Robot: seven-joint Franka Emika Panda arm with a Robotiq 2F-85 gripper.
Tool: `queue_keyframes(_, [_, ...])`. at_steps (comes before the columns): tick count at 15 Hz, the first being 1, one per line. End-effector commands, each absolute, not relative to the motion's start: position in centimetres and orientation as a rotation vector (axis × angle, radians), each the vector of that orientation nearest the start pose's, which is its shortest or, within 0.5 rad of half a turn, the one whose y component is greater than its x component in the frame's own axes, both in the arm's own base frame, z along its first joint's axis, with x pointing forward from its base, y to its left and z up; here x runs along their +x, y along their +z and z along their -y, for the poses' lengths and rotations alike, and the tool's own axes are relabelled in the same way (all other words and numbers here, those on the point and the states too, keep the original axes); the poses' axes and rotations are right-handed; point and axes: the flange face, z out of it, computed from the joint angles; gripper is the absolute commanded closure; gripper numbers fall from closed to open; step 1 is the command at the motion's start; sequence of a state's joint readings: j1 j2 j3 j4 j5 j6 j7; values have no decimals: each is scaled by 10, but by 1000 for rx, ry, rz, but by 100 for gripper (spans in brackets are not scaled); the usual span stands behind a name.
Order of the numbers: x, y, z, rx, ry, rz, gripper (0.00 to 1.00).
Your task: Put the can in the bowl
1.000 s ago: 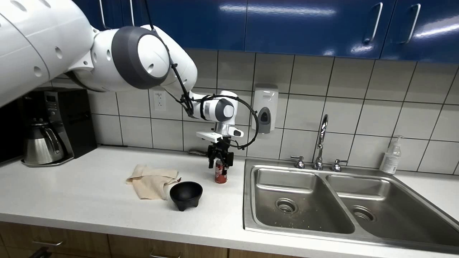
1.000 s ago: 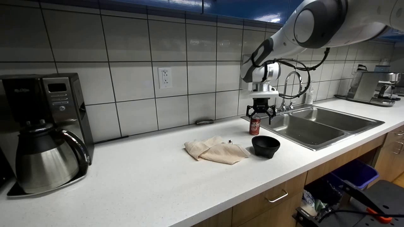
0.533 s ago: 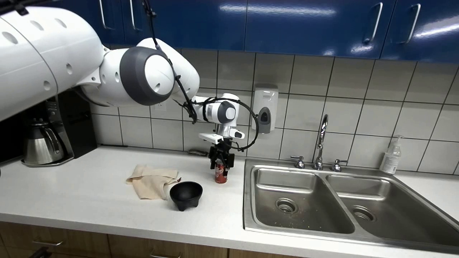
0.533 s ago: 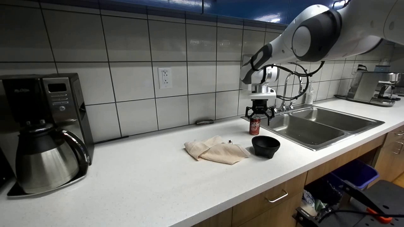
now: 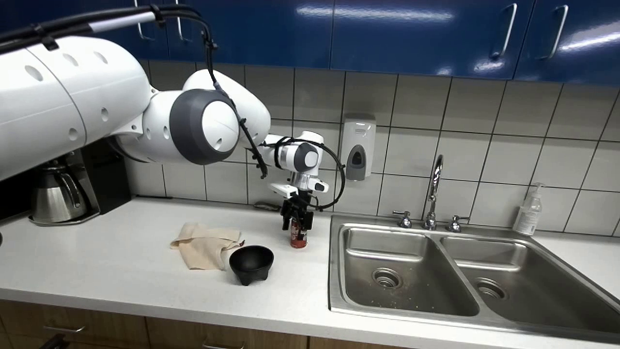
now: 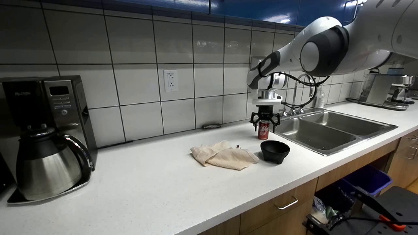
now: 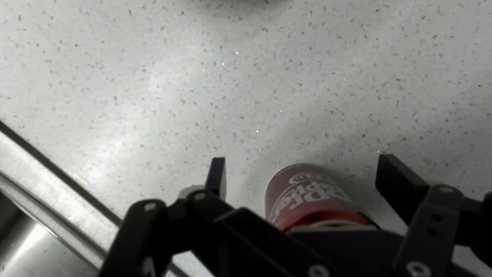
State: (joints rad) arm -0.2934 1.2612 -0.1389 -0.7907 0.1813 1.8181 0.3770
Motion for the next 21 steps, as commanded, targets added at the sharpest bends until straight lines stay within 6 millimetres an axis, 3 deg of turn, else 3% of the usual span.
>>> queue_keyframes(1, [722,126,274,-2788,359,-1248,0])
queue_keyframes(9, [721,133,292,-2779,333,-1281,0])
queue_keyframes(15, [722,133,290,-2777,330,-1283,0])
queue_keyframes(16, [722,134,290,-2779,328,-1278,25])
queue_keyframes(17, [722,134,290,-2777,328,-1281,26])
queue_keyframes(21, [722,136,291,-2775,321,-1276,58])
